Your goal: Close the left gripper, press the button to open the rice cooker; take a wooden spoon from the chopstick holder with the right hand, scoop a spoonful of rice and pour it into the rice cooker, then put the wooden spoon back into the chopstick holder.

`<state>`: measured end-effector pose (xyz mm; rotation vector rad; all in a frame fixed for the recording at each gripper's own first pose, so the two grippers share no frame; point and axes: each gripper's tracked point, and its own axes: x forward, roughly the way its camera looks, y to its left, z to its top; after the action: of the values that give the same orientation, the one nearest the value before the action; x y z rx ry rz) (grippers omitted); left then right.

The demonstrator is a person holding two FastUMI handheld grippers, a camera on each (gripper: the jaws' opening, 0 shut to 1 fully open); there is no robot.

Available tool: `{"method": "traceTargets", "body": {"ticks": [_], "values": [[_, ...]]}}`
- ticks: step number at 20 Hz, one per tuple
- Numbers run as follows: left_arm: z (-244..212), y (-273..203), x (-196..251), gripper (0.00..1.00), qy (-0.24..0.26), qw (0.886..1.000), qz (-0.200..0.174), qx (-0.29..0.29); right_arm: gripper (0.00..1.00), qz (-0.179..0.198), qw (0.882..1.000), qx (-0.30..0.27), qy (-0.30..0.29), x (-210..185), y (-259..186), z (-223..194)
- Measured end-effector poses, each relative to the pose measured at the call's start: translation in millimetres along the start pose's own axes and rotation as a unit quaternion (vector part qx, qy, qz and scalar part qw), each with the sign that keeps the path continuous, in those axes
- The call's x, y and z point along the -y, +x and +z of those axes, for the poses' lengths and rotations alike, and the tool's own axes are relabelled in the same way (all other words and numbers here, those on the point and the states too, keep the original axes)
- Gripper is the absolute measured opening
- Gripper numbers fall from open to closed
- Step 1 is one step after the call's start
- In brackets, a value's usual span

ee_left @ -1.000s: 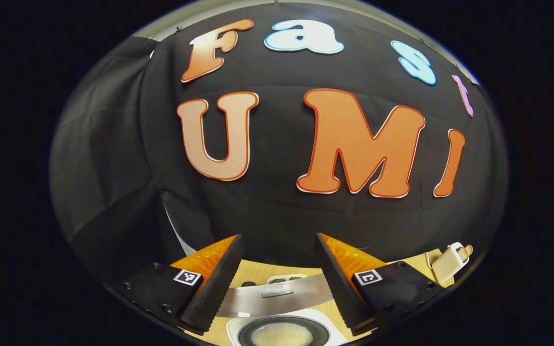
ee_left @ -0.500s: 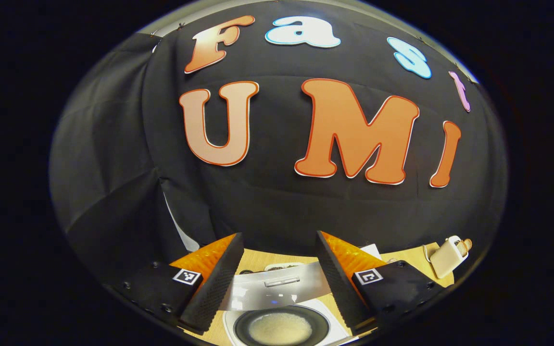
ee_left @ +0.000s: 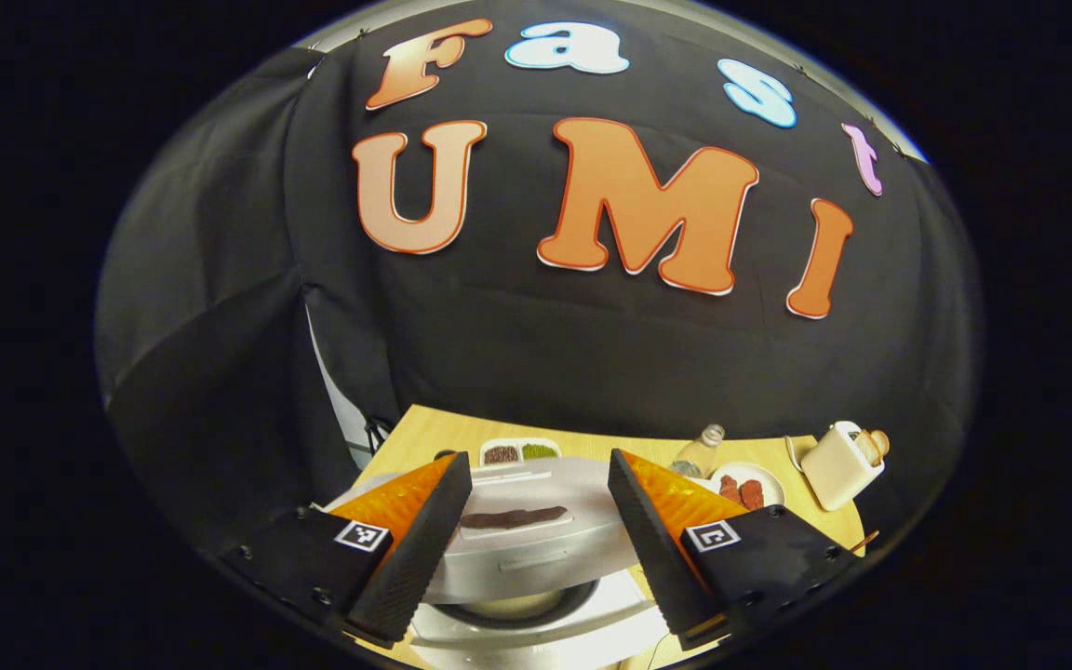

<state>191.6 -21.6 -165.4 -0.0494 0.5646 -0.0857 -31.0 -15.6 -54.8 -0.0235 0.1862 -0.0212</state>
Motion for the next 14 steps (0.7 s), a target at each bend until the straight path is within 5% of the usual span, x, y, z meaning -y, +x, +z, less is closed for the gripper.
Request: {"method": "traceTargets", "body": {"ticks": [6, 14], "values": [[-91, -5, -8, 0.99, 0.026, 0.998, 0.05, -0.033, 0.95, 0.045, 0.999, -0.028, 0.0, -14, 9, -23], [-135, -6, -12, 1.0, 0.029, 0.996, 0.075, -0.035, 0.95, 0.061, 0.996, -0.071, -0.004, -13, 17, -58]]}}
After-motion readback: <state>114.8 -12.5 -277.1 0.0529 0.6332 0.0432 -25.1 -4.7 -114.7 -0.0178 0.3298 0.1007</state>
